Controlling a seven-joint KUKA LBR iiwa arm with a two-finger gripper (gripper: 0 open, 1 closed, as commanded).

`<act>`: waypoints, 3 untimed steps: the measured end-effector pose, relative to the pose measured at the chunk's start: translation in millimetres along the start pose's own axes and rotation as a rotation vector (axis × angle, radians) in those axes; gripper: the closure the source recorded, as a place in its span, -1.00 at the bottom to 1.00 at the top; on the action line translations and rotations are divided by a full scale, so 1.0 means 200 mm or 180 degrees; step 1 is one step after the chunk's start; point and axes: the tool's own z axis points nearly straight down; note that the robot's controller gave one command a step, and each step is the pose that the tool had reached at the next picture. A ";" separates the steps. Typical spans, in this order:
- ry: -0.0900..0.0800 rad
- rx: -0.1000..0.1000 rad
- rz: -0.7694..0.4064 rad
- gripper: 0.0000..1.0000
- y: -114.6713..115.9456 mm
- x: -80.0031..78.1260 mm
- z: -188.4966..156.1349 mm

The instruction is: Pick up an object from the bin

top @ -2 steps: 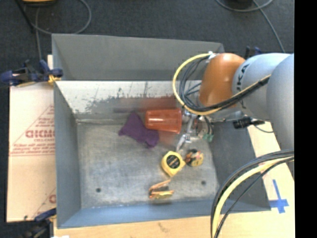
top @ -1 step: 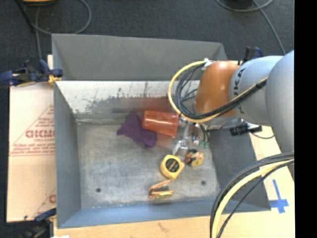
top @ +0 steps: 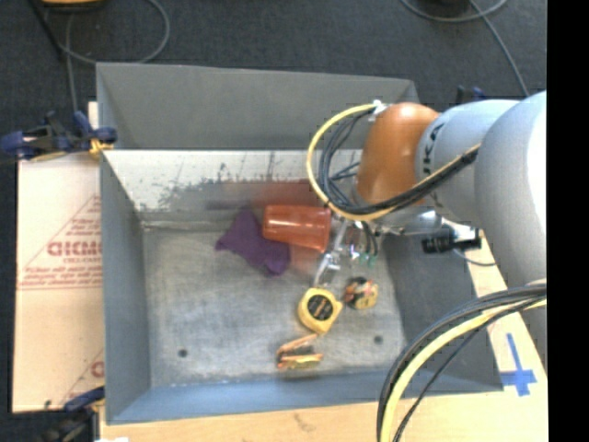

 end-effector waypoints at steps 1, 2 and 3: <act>0.0000 -0.0023 0.0257 -1.00 -0.04 0.08 -0.07; -0.0007 -0.0028 0.0352 -1.00 -0.10 -0.11 0.00; 0.0007 -0.0001 0.0532 -1.00 -0.05 -0.17 0.00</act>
Offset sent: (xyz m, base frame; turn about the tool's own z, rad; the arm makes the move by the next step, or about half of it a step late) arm 0.0229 -0.0324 -0.0084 0.1239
